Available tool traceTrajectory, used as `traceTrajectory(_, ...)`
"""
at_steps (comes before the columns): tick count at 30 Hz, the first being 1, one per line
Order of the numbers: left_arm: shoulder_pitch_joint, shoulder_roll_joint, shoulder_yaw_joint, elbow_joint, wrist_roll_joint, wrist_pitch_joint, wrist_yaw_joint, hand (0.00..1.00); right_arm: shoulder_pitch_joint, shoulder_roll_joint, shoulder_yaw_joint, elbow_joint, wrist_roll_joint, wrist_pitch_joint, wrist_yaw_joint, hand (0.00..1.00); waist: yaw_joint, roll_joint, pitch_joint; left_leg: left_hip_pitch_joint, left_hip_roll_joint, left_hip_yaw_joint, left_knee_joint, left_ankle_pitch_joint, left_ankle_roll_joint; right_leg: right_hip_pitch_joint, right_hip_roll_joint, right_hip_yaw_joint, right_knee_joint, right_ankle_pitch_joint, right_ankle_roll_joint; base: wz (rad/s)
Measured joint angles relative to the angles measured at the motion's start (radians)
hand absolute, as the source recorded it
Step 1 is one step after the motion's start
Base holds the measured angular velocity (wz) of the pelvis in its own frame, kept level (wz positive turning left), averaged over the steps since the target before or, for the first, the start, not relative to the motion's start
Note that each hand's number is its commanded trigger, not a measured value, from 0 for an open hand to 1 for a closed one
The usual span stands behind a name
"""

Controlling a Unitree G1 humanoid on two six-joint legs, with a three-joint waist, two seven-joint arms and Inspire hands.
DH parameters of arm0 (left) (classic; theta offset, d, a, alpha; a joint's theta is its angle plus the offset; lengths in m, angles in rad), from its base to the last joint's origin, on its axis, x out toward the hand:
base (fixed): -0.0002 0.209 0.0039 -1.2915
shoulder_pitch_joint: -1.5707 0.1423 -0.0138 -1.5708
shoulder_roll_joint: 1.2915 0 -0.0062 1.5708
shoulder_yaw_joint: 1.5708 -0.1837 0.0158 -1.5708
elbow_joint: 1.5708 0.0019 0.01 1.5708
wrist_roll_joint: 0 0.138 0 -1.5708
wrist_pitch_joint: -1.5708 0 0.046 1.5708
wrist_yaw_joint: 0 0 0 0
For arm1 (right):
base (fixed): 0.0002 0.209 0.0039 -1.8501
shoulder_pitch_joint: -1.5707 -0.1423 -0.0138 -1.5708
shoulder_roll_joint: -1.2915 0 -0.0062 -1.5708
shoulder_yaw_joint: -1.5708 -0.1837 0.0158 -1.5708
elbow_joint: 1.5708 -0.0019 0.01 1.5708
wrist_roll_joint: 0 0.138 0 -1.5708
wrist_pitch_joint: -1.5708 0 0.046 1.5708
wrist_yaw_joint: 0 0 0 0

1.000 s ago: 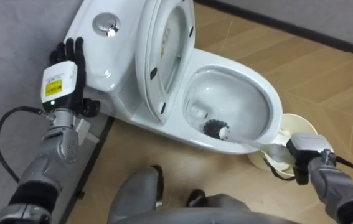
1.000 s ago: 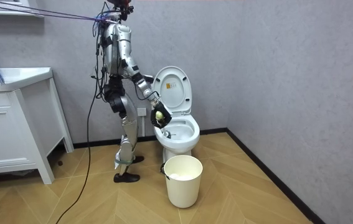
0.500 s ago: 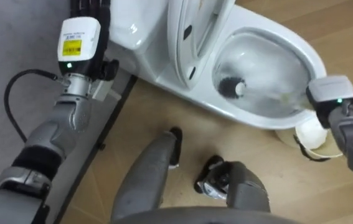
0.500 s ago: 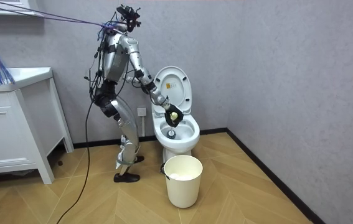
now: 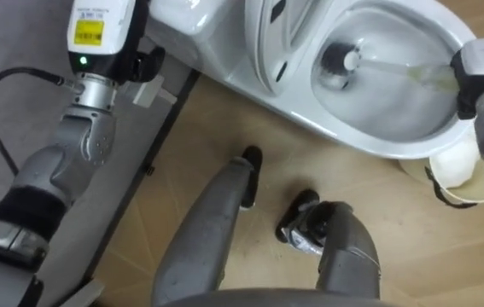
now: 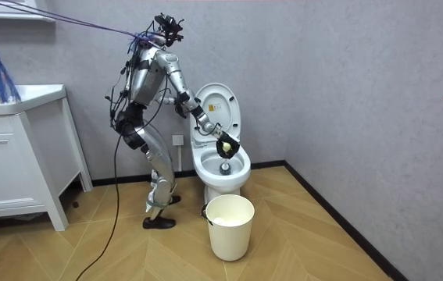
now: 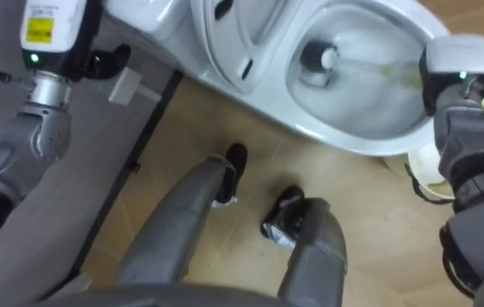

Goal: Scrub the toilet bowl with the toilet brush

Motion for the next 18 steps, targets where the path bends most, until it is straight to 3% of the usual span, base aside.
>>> traceTrajectory(3,0.008,0.0,0.002,-0.006,0.0,0.026,0.016,0.0,-0.002,0.002,-0.041,0.0,0.09,0.022,-0.023,1.0,-0.009,0.0,-0.0004,0.0,0.002,0.0,0.0,0.001,-0.001,0.0,0.001,0.001,0.001,0.0,-0.002,0.0)
traceTrajectory(8,0.032,0.0,0.005,-0.04,0.002,0.088,0.019,0.0,-0.002,0.005,-0.065,0.0,0.125,0.02,-0.025,1.0,-0.042,0.0,-0.0012,0.0,-0.001,-0.001,0.002,0.005,-0.001,0.0,-0.002,-0.001,0.007,0.0,-0.003,0.01)
traceTrajectory(15,0.033,-0.001,0.0,-0.04,0.001,0.132,-0.026,0.0,0.003,0.016,-0.042,-0.021,0.019,0.047,-0.024,1.0,-0.045,0.002,-0.003,0.023,0.003,0.012,0.005,0.007,0.002,0.013,-0.003,0.01,0.015,0.002,-0.005,-0.04)
traceTrajectory(17,0.036,-0.001,0.0,-0.035,0.0,0.134,-0.042,0.0,0.021,0.018,-0.016,-0.062,-0.012,0.062,-0.012,1.0,-0.043,0.007,-0.0053,0.038,0.006,0.011,0.003,0.006,0.002,0.029,0.001,0.009,0.006,0.004,-0.005,-0.03)
traceTrajectory(18,0.039,-0.004,-0.001,-0.03,0.002,0.135,-0.057,0.0,0.039,0.024,-0.013,-0.095,-0.052,0.071,0.006,1.0,-0.043,0.017,-0.0107,0.046,0.006,0.004,-0.003,0.007,0.001,0.043,0.005,0.001,-0.007,0.006,-0.004,0.04)
